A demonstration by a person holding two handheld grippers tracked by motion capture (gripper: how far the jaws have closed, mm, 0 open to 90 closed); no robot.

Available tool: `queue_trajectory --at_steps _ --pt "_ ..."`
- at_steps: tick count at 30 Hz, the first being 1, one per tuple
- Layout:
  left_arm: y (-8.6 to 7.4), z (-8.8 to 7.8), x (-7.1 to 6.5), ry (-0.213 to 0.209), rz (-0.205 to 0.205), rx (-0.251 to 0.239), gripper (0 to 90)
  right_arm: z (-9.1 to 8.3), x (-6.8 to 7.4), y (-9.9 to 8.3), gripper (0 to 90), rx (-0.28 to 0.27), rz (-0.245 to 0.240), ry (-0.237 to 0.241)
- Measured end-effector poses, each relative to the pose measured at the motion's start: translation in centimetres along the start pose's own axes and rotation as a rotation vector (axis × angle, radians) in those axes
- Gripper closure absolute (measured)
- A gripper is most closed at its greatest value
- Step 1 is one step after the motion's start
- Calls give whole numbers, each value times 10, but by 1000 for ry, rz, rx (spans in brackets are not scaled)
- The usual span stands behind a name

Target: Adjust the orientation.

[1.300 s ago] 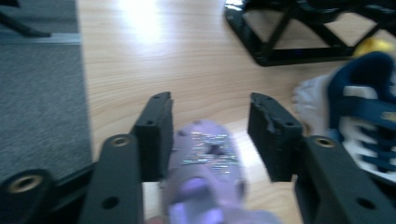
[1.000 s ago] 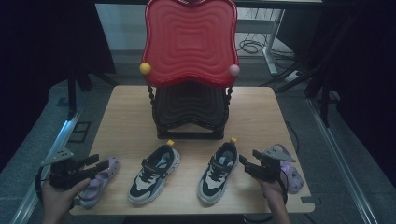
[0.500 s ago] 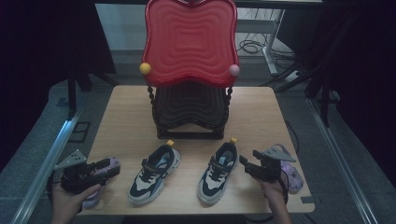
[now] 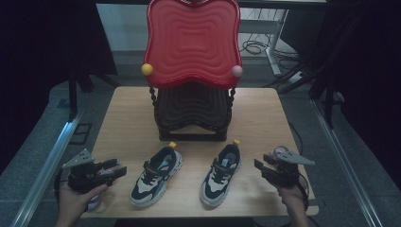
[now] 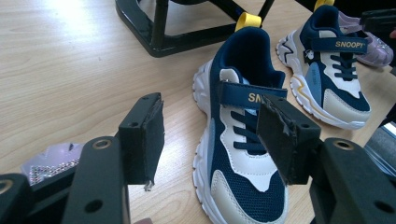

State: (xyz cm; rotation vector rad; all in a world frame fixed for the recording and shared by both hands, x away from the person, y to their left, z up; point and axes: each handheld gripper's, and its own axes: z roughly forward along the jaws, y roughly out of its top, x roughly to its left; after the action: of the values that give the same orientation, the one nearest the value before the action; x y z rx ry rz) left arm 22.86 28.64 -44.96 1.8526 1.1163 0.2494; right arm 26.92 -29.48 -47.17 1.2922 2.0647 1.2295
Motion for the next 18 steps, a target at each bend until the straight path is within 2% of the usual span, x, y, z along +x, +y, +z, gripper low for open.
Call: queue_trajectory --at_steps 1,2,4,7,10,16,18 --pt "0 0 0 0 0 0 413 0 0 0 597 0 0 0" --pt "-1 1 1 10 -6 -7 416 -10 -7 2 713 1 -11 4" --pt "-3 1 2 19 -13 -10 417 -14 -14 2 816 -7 -4 -6" --pt "-5 0 2 32 -11 -2 417 -18 -25 1 898 -25 18 2" --pt "-6 0 1 33 -12 -2 416 -20 -30 0 900 -22 20 9" --pt "-7 -2 3 34 -23 -4 416 -31 -40 0 900 -15 19 -23" --pt "-8 -2 6 32 -29 3 416 -33 -46 0 900 -7 36 4"
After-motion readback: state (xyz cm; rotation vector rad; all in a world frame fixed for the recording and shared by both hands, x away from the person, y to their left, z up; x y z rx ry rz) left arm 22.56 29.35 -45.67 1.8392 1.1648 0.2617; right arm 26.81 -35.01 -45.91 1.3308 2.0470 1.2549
